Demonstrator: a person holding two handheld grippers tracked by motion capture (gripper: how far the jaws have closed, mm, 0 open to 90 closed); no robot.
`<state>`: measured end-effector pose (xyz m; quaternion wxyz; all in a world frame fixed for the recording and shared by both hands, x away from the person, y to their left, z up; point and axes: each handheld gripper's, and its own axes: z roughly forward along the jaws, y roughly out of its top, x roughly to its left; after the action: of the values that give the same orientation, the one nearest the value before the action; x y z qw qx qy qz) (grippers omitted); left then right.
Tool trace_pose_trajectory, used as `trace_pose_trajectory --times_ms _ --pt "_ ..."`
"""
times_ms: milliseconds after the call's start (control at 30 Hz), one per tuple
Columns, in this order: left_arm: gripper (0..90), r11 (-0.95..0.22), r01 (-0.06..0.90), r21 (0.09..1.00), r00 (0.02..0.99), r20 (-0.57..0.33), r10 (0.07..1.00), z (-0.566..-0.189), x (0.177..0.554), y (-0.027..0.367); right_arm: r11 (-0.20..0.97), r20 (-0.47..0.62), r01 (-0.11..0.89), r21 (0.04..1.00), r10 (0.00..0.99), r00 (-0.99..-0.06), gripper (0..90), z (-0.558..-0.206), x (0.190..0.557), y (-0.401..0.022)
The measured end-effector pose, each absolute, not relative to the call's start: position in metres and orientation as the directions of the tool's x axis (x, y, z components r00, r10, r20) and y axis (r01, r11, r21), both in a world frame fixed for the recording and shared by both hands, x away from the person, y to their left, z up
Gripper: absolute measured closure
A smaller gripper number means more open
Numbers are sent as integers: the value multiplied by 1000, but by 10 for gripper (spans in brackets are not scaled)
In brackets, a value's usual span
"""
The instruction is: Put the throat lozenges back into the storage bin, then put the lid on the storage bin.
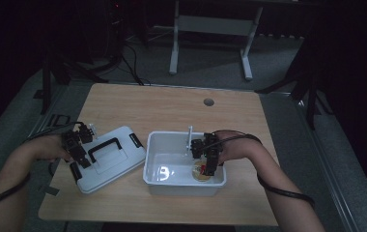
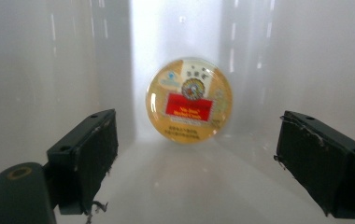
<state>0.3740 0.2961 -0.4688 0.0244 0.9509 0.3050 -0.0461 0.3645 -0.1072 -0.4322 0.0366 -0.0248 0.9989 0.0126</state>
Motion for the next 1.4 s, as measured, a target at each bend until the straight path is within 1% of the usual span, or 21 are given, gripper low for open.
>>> trace_pose_trajectory --times_ms 67,300,367,467,633,800,1033,1100,1167,1200,1267,1400 --pt "388 -808 589 17 805 -101 585 -469 374 296 999 -80 -49 23 -47 -996 120 -427 363 -110" --pt "368 -802 597 28 799 -106 592 -468 376 296 996 -127 -27 89 -16 -992 132 -396 365 -132" --pt "346 -805 593 22 801 -122 587 -469 375 296 996 -136 -18 88 -6 -991 132 -389 365 -140" --pt "346 -801 598 20 796 -127 591 -469 375 297 996 -153 5 91 19 -988 133 -381 365 -154" --pt "346 -801 598 34 798 -110 592 -466 375 297 994 -158 52 93 66 -985 136 -373 363 -179" --pt "346 -799 601 36 797 -109 594 -467 377 295 991 -151 93 94 106 -983 136 -378 362 -201" --pt "346 -795 606 33 793 -107 600 -470 379 292 983 -113 154 97 164 -980 136 -405 358 -236" --pt "346 -809 586 36 808 -101 581 -471 379 291 981 -104 168 96 177 -979 137 -415 357 -243" --pt "346 -817 575 40 817 -96 569 -472 379 292 981 -96 174 91 183 -978 136 -419 356 -245" --pt "346 -814 579 44 814 -83 575 -473 381 293 980 -87 180 86 188 -978 137 -425 355 -248" --pt "346 -814 579 42 814 -85 574 -474 382 292 980 -62 187 66 191 -980 137 -439 355 -253" --pt "351 -813 582 21 812 -75 579 -479 385 291 979 -51 196 54 199 -979 138 -447 355 -255"
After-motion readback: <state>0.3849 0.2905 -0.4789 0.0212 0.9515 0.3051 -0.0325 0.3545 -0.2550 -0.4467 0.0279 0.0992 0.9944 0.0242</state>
